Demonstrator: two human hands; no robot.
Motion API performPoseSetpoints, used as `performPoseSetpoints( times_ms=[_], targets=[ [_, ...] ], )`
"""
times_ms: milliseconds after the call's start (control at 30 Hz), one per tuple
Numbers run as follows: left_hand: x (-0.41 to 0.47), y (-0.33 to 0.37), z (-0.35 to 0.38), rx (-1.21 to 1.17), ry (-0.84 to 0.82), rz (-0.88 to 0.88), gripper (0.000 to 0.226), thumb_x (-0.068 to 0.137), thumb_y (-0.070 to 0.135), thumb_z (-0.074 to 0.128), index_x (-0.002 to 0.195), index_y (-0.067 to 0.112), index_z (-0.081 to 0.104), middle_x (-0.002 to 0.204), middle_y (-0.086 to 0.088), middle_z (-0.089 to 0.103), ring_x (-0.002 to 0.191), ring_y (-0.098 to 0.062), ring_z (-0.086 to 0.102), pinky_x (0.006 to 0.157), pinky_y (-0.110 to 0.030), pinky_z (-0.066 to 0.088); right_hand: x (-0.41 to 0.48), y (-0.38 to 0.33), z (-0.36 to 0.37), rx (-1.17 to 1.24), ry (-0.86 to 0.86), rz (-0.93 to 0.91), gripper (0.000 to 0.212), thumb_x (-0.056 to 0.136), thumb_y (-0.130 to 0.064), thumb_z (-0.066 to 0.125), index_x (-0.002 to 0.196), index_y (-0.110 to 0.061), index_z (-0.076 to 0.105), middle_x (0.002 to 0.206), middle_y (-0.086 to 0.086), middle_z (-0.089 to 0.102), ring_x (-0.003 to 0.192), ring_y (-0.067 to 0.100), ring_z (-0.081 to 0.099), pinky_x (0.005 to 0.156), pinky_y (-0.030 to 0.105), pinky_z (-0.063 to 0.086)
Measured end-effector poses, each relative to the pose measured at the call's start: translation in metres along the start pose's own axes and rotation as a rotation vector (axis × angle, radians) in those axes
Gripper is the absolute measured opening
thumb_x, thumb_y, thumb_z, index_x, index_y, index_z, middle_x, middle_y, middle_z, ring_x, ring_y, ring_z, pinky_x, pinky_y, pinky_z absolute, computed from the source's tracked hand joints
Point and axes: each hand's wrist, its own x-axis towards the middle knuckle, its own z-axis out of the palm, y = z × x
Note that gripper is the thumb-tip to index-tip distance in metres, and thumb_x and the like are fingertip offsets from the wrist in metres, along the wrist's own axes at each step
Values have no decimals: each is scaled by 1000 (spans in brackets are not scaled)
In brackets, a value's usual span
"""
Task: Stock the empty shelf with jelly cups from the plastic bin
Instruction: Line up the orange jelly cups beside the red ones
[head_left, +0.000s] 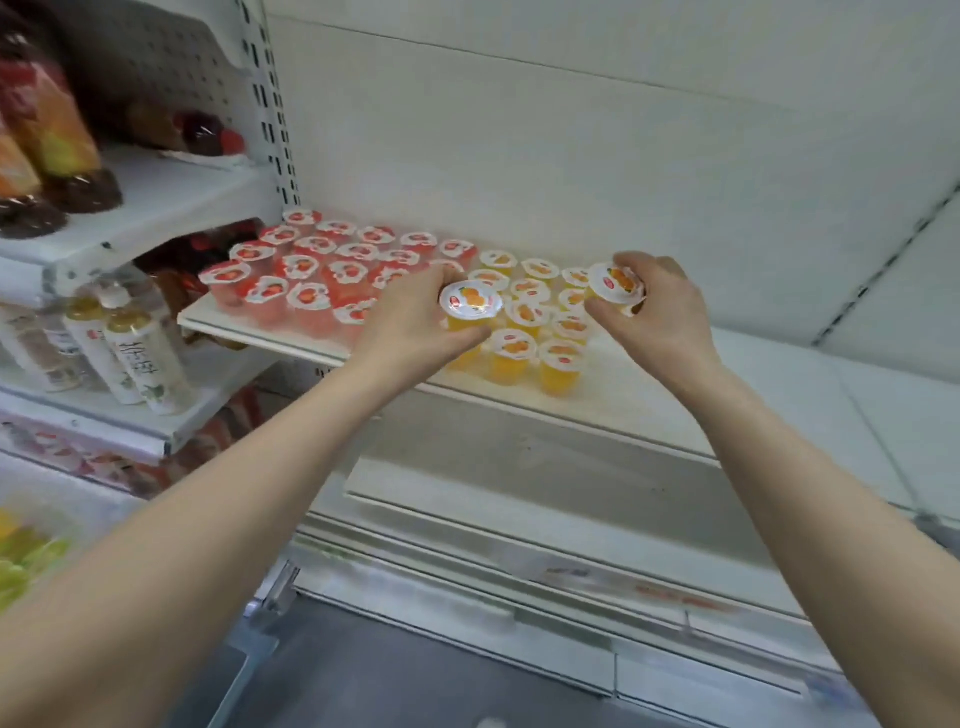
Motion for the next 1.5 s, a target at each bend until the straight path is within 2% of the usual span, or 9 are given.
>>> performPoseSetpoints(
  times_ms=[133, 300, 467, 733, 867, 1100, 1233, 1333, 1500],
  targets=[
    [37, 23, 35, 59, 30, 2, 61, 71, 53, 76, 121, 21, 61, 117, 3, 66, 111, -18, 58, 89, -32, 46, 27, 64, -5, -31, -55, 145, 56, 79, -33, 73, 129, -18, 55, 123, 8, 60, 115, 26, 55, 94, 31, 39],
    [69, 35, 67, 120, 46, -40, 65, 70, 66, 69, 119, 23, 62, 115, 4, 64, 109, -18, 56, 88, -37, 48, 45, 117, 11, 38, -142, 195, 46, 76, -32, 74, 116, -18, 57, 110, 3, 64, 104, 22, 59, 88, 36, 48],
    [85, 42, 85, 135, 49, -92, 61, 73, 64, 69, 119, 23, 62, 115, 6, 65, 107, -15, 58, 85, -30, 47, 67, 137, 33, 49, -223, 147, 39, 76, -33, 74, 108, -18, 58, 105, 2, 63, 98, 22, 59, 84, 38, 49],
    [102, 43, 98, 149, 62, -97, 62, 72, 68, 64, 116, 24, 62, 113, 7, 65, 109, -16, 56, 87, -37, 49, 93, 148, 52, 89, -221, 101, 38, 75, -35, 74, 106, -20, 58, 103, 0, 63, 97, 20, 58, 87, 40, 47],
    [108, 46, 102, 152, 67, -91, 66, 71, 72, 60, 118, 27, 60, 113, 9, 65, 109, -16, 56, 87, -39, 50, 98, 148, 60, 113, -201, 79, 38, 77, -33, 74, 109, -19, 58, 106, 1, 62, 98, 21, 58, 87, 38, 47],
    [112, 58, 111, 112, 34, -47, 55, 72, 59, 67, 115, 27, 61, 109, 10, 66, 104, -16, 57, 86, -40, 50, 100, 152, 63, 62, -218, 29, 39, 84, -31, 72, 117, -17, 55, 113, 4, 57, 98, 22, 58, 80, 27, 38],
    [113, 69, 123, 105, -32, 20, 52, 68, 57, 68, 109, 25, 63, 102, 11, 67, 100, -16, 57, 83, -38, 50, 96, 161, 53, -19, -273, -84, 50, 86, -27, 68, 132, -17, 50, 129, 7, 50, 114, 25, 53, 91, 29, 38],
    [116, 80, 137, 191, -84, 99, 51, 71, 55, 72, 109, 22, 65, 105, 4, 66, 106, -20, 51, 90, -35, 43, 94, 168, 40, -109, -272, -163, 57, 86, -19, 63, 140, -14, 45, 137, 10, 45, 123, 30, 48, 99, 35, 38],
    [122, 80, 169, 385, -107, 197, 63, 67, 66, 70, 112, 22, 67, 113, 0, 60, 118, -23, 45, 103, -31, 29, 96, 175, 18, -179, -227, -143, 55, 90, -16, 56, 143, -12, 42, 141, 11, 44, 126, 30, 45, 102, 36, 37]
  ],
)
